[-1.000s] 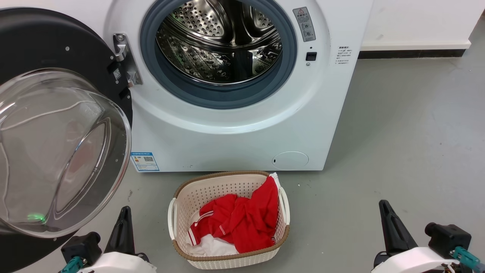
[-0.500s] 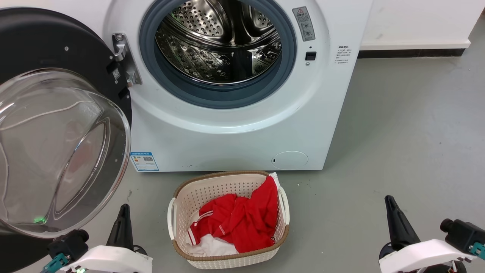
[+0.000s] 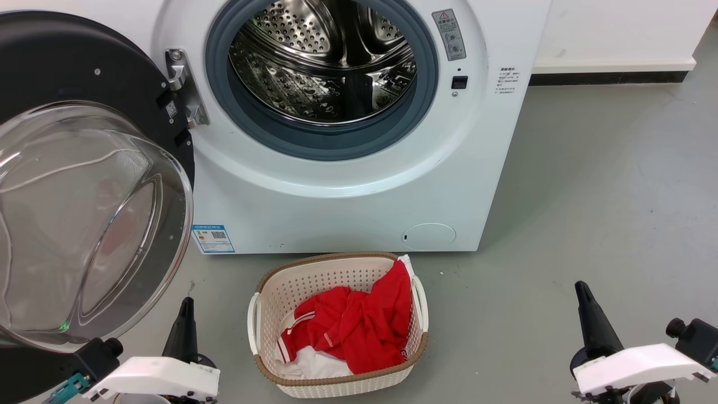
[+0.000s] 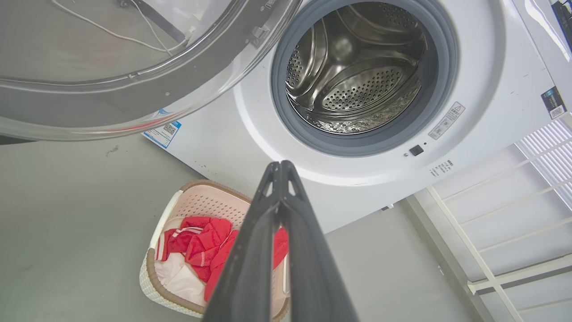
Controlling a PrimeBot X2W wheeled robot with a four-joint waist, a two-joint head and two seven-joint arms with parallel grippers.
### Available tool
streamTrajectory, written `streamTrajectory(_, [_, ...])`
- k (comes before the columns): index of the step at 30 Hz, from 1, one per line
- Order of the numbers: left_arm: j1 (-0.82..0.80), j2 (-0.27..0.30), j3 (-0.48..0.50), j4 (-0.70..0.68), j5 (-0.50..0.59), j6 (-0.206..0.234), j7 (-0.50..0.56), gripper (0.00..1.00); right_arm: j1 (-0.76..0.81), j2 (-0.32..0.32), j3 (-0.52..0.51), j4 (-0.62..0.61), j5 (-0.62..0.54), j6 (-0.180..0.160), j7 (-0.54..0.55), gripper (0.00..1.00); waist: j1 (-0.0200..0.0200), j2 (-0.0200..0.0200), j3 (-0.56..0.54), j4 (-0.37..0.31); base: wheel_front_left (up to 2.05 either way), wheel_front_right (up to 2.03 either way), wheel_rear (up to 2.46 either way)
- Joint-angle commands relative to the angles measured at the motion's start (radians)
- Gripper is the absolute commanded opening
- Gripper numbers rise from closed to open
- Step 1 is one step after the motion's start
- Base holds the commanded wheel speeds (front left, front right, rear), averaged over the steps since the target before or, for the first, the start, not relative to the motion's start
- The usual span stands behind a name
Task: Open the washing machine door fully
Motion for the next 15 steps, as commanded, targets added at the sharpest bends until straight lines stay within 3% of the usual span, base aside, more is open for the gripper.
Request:
streamTrajectory(1, [-0.031, 0.002, 0.008, -0.009, -0.036, -0.008, 0.009, 0.00, -0.025, -0.008, -0.005, -0.007, 0.041, 0.000, 0.006, 0.00, 0.0000, -0.0001, 0.000, 0.000, 0.00, 0.00, 0.00])
streamTrajectory(15, [-0.050, -0.010, 0.024, -0.001, -0.228, -0.024, 0.059, 0.00, -0.049, -0.011, -0.020, 0.009, 0.248, 0.000, 0.042, 0.00, 0.0000, -0.0001, 0.001, -0.002, 0.00, 0.00, 0.00])
